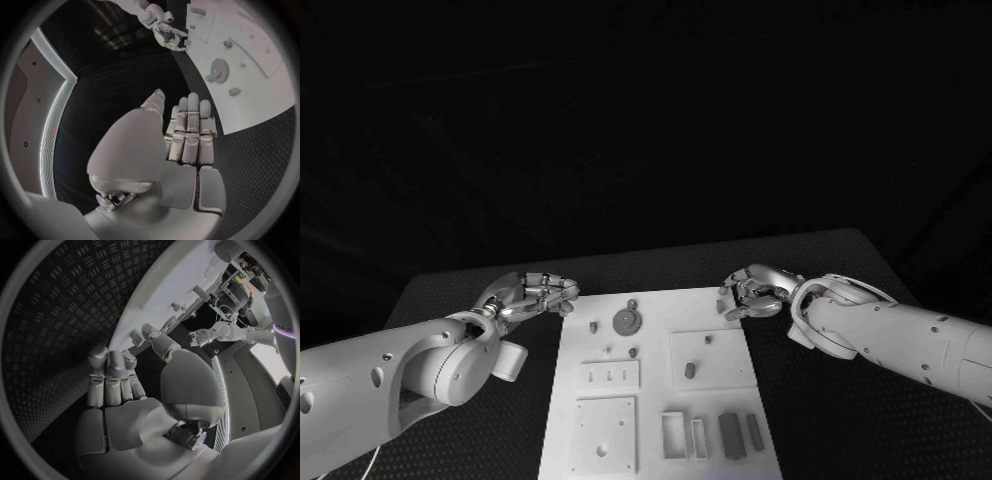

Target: Assemble the parts on the task board

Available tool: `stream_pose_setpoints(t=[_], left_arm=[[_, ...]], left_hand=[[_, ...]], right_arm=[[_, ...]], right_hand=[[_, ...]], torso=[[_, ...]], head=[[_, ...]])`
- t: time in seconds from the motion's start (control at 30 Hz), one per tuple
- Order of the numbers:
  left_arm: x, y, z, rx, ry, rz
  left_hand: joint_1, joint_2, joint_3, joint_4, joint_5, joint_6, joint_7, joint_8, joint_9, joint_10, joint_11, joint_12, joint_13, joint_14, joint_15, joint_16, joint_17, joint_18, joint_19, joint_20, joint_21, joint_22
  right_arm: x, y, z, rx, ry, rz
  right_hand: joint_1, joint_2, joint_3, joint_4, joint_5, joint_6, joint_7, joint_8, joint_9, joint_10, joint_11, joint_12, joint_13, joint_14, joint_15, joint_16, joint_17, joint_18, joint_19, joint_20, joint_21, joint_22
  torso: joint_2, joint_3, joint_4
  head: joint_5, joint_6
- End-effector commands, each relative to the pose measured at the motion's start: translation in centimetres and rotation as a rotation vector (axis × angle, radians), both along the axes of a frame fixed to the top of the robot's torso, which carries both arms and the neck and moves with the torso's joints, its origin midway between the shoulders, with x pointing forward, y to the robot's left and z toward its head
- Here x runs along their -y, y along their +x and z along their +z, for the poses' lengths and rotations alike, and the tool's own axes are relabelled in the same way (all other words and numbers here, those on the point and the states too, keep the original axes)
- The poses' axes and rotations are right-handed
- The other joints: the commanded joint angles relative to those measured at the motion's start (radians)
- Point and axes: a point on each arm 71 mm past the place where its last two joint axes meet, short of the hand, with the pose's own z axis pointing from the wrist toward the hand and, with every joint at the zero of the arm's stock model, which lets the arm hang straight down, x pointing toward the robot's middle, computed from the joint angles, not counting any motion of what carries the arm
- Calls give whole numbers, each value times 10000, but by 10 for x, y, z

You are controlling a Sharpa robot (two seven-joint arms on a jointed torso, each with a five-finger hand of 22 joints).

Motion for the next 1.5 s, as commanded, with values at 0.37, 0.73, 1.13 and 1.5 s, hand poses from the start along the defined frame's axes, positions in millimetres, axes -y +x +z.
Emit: stream_pose_setpoints(t=[0.37, 0.73, 1.13, 1.5], left_arm=[[2, 0, 1, 50, -135, -180], [3, -1, 1, 28, -139, -199], [3, -1, 1, 20, -134, -194], [2, -1, 1, 4, -130, -197]], left_hand=[[66, 57, -70, 3, -43, 2, 29, -37, 11, -1, 34, -53, 15, 13, 25, -63, 22, 114, -50, 10, 32, 93], [61, 60, -73, 5, -44, 2, 30, -39, 13, -1, 35, -57, 17, 14, 26, -68, 27, 113, -52, 11, 33, 93], [56, 59, -76, 6, -46, 1, 31, -43, 15, -2, 35, -63, 18, 14, 27, -74, 32, 112, -54, 12, 33, 92], [53, 60, -77, 6, -46, 0, 31, -46, 16, -3, 36, -67, 19, 15, 27, -80, 38, 112, -55, 12, 34, 91]], right_arm=[[-8, -1, -8, -23, -3, 273], [-14, 0, -13, -54, -40, 304], [-14, 0, -13, 41, -153, 227], [-14, 0, -13, 32, -216, 226]], right_hand=[[395, 302, 795, 330, -1000, 1191, -55, 558, 133, -389, -26, 172, -78, 13, -85, 7, 80, 530, 45, 11, 9, 55], [303, 518, 975, 468, -1007, 1503, -180, 714, 200, -326, -145, 207, -105, 56, -198, 35, 109, 530, 83, -19, 62, 79], [251, 717, 1046, 449, -1007, 1693, -263, 810, 257, -267, -224, 230, -129, 104, -273, 49, 122, 530, 126, -56, 103, 88], [247, 837, 1139, 431, -1006, 1791, -306, 861, 294, -235, -266, 238, -143, 130, -314, 52, 128, 530, 152, -78, 117, 85]], torso=[[0, -9, 1], [-3, -4, -6], [-2, -11, -10], [-8, -11, -7]], head=[[62, -65], [87, -89], [124, -121], [127, -140]])
